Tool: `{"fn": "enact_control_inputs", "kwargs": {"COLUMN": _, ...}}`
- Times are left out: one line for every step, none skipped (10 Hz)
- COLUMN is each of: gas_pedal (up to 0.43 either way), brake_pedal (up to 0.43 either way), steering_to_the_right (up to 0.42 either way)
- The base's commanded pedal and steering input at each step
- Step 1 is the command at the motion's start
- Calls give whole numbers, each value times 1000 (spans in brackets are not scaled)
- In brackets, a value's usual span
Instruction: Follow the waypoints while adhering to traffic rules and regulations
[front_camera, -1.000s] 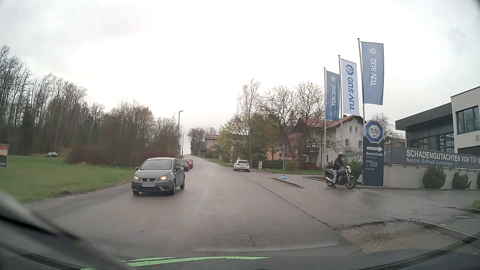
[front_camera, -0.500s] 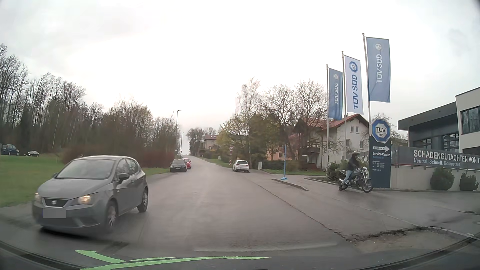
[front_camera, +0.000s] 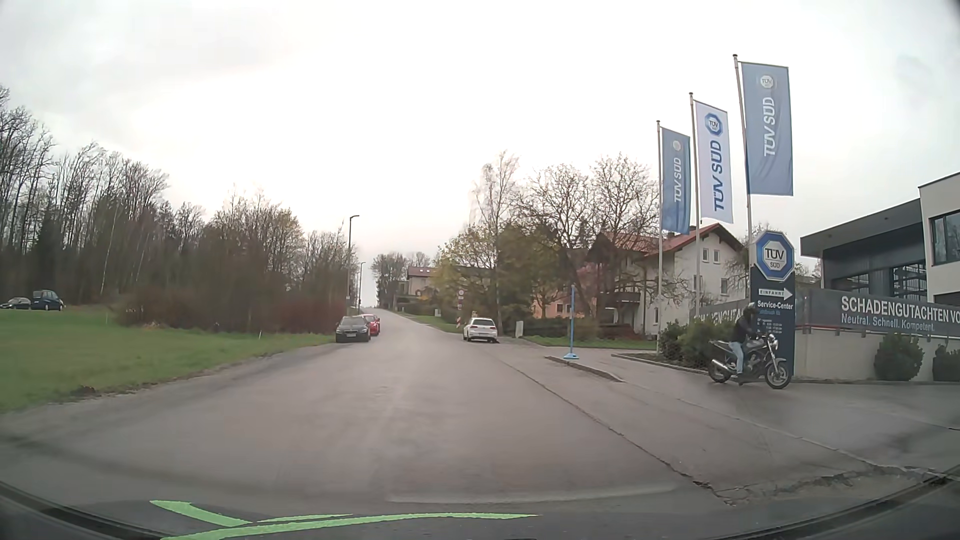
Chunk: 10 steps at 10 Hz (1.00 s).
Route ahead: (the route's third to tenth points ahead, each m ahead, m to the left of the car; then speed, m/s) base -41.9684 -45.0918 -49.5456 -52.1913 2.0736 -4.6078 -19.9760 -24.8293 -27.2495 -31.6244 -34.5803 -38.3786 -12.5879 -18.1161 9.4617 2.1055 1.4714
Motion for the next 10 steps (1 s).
{"fn": "enact_control_inputs", "kwargs": {"gas_pedal": 0, "brake_pedal": 0, "steering_to_the_right": 12}}
{"fn": "enact_control_inputs", "kwargs": {"gas_pedal": 0, "brake_pedal": 0, "steering_to_the_right": 12}}
{"fn": "enact_control_inputs", "kwargs": {"gas_pedal": 0, "brake_pedal": 0, "steering_to_the_right": 13}}
{"fn": "enact_control_inputs", "kwargs": {"gas_pedal": 0, "brake_pedal": 0, "steering_to_the_right": 19}}
{"fn": "enact_control_inputs", "kwargs": {"gas_pedal": 0, "brake_pedal": 0, "steering_to_the_right": 28}}
{"fn": "enact_control_inputs", "kwargs": {"gas_pedal": 0, "brake_pedal": 0, "steering_to_the_right": 33}}
{"fn": "enact_control_inputs", "kwargs": {"gas_pedal": 28, "brake_pedal": 0, "steering_to_the_right": 36}}
{"fn": "enact_control_inputs", "kwargs": {"gas_pedal": 59, "brake_pedal": 0, "steering_to_the_right": 36}}
{"fn": "enact_control_inputs", "kwargs": {"gas_pedal": 67, "brake_pedal": 0, "steering_to_the_right": 38}}
{"fn": "enact_control_inputs", "kwargs": {"gas_pedal": 79, "brake_pedal": 0, "steering_to_the_right": 44}}
